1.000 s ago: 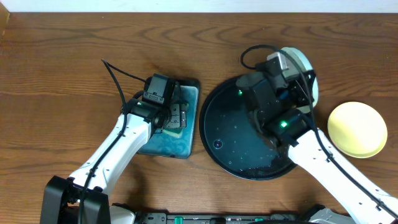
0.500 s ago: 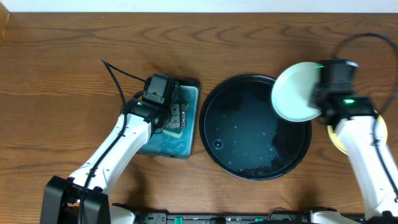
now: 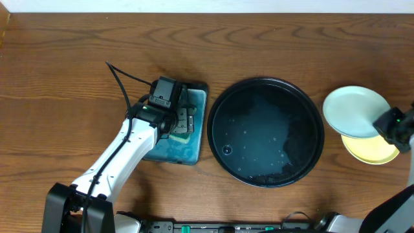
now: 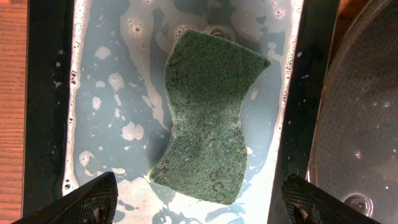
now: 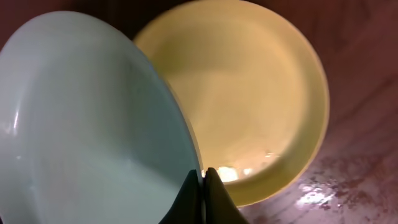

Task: Clean dirty plates on tray and stack at the side
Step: 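Carry the white plate right and lower it onto the plate stack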

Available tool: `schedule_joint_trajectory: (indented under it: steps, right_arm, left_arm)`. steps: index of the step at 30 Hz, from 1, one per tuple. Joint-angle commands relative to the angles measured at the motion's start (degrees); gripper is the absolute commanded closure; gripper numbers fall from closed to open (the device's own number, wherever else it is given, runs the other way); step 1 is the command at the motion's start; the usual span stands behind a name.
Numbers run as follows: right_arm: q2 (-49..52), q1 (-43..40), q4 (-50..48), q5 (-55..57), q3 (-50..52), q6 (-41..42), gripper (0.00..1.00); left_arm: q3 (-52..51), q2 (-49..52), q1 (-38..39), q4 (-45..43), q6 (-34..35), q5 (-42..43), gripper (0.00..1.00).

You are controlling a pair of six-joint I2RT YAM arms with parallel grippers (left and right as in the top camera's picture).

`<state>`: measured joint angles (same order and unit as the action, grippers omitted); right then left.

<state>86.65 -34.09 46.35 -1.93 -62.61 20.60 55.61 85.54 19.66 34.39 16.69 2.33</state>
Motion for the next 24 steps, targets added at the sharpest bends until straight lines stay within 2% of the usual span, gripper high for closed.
schedule_joint_trajectory:
  steps: [1,18,20,22,24]
  right_arm:
    - [3.52,-4.33,-0.50,-3.52,-0.24,1.70,0.99]
    - [14.56,-13.79,-0.22,-2.56,-0.22,1.64,0.98]
    - [15.28,-14.08,-0.09,-1.62,-0.22,1.64,0.87]
    - [15.65,-14.25,-0.09,-1.38,-0.22,1.66,0.60]
    - [15.65,-14.25,-0.09,-1.38,-0.22,1.66,0.54]
  left_arm:
    - [-0.15,0.24,0.02,0.09,-0.09,-0.92,0.15]
    - [-0.15,0.26,0.02,0.04,-0.11,-0.94,0.15]
    - [-0.15,0.26,0.02,0.04,-0.09,-0.94,0.15]
    - [-0.15,0.26,0.02,0.04,-0.11,-0.94,0.15]
    - [-0.15,0.26,0.02,0.04,-0.11,-0.94,0.14]
